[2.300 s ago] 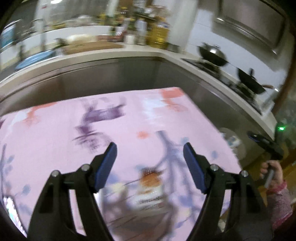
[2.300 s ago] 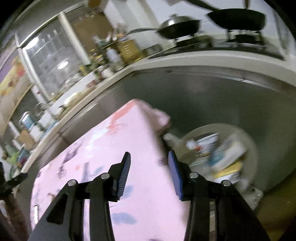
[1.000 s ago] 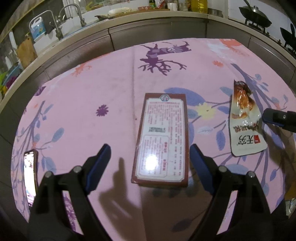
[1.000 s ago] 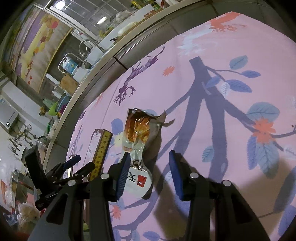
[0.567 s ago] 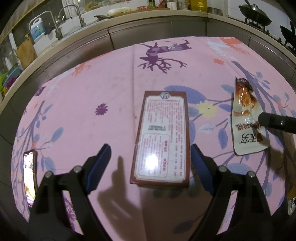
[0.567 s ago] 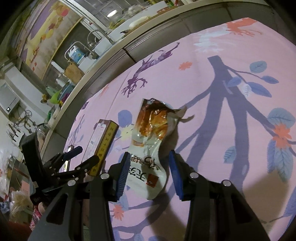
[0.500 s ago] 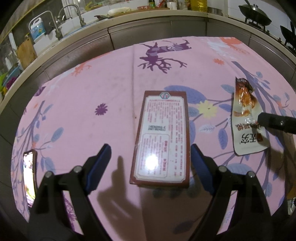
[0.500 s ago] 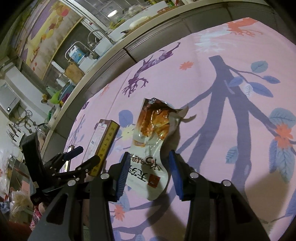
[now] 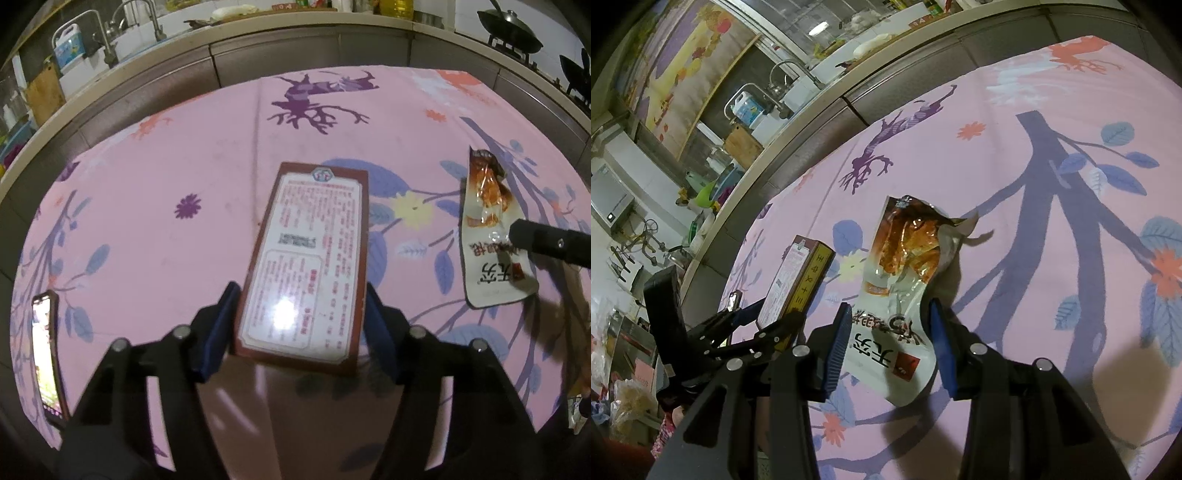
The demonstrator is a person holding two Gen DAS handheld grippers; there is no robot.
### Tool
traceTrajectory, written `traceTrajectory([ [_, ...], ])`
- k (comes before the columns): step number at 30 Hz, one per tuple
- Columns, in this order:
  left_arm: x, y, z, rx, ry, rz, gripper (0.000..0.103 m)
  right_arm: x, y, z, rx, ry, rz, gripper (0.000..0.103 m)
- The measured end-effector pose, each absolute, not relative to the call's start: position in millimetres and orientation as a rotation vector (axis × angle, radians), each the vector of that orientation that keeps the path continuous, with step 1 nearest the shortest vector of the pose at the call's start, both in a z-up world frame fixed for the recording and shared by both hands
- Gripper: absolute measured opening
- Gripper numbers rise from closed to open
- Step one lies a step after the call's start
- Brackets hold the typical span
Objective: Collect trash
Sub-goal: 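Grasp the brown-edged box with the left gripper while the right gripper grasps the white snack bag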
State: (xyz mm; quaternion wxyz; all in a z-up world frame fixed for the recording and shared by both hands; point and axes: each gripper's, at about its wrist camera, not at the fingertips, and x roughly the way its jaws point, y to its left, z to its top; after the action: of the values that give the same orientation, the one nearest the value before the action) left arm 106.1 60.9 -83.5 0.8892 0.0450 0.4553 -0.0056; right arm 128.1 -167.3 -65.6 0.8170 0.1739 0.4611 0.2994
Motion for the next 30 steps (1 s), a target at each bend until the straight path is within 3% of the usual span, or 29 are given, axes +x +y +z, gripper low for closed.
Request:
traceTrajectory([
  [1, 105.9, 60.9, -83.6, 0.093, 0.944, -0.014, 0.063, 128.2, -166.1, -65.9, 0.369, 0.983, 0.641, 0.039],
  [5, 103.5, 60.3, -82.4, 0.093, 0.939, -0.027, 0.06, 127.3, -161.8, -72.5, 0.37, 1.016, 0.666, 0.012],
  [8, 101.0, 60.1, -76.4, 0.075, 0.927, -0.055, 0.059, 125.5, -160.9, -73.2, 0.378, 1.016, 0.681, 0.005],
  [20, 105.6, 34.8, -27.8, -0.08, 0.833, -0.265, 0.057, 112.5, -208.5, -39.8, 0.422, 0.863, 0.617, 0.001],
  [30, 144.7, -71.3, -19.3, 0.05, 0.842, -0.446, 0.057, 106.6, -291.6, -39.3, 0.457, 0.795, 0.423, 0.001],
])
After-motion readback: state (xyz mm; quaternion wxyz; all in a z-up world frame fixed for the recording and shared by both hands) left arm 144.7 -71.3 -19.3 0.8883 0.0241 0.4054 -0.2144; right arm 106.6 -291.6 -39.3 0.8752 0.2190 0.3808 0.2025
